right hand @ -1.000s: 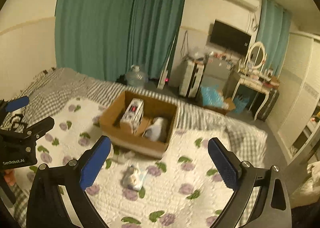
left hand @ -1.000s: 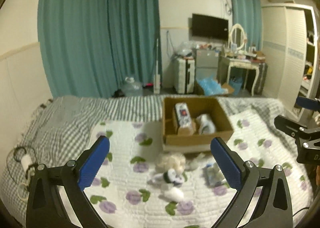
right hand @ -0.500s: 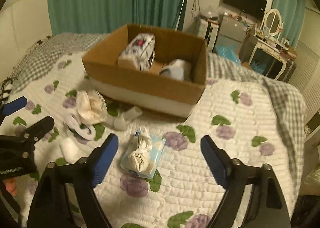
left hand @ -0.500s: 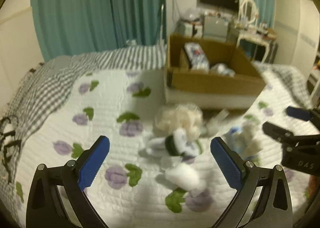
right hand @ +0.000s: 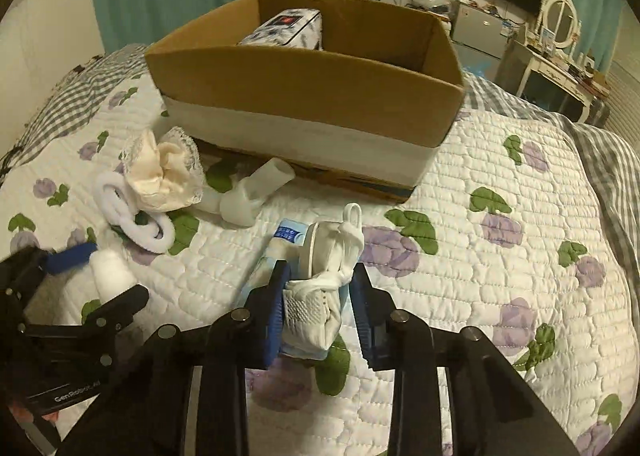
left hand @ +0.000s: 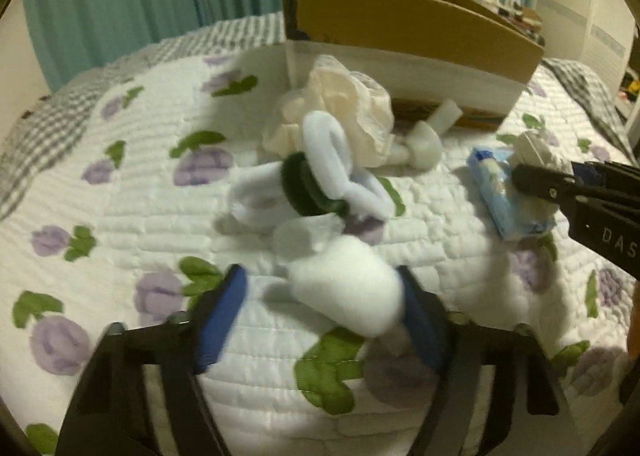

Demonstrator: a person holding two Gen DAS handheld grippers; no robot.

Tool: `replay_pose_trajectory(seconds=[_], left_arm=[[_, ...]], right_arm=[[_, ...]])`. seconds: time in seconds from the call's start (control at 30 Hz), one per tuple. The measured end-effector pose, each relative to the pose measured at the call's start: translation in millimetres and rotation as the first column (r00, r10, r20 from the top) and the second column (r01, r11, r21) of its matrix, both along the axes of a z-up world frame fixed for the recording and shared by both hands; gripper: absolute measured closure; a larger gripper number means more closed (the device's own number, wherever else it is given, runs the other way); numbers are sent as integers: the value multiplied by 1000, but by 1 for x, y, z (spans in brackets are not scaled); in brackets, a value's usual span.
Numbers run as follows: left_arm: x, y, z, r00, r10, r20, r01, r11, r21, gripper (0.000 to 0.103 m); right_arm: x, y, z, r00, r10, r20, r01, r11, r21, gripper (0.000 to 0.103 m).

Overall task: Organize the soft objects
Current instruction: 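Grasp the white sock roll with the left tool while the right tool grasps the white shoe-shaped sock, then carry both held items over the box and release them inside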

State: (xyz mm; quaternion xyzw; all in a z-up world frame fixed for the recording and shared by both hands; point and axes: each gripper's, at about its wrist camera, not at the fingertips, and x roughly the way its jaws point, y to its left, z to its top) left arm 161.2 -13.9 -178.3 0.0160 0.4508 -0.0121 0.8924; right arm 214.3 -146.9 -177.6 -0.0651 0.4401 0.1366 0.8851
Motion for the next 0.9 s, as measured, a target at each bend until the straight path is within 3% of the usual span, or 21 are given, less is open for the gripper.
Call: replay_pose_trajectory(seconds=[0.1,0.5,0.9], left_arm=[[-2,-4,3,999,-33,3,33,999,-24,57],[-12,-5,21,999,-39,6,40,998,-41,61],[-35,-16,92,988,-74,135,80,996,-39,61]], right_arm=[[-1,-2,3,1000,-7,5,7,1000,11,75],[-25,-7,26,999,-5,35,4,1000,16,75],[-63,-12,89,990,12,139,-20,998,55,75]])
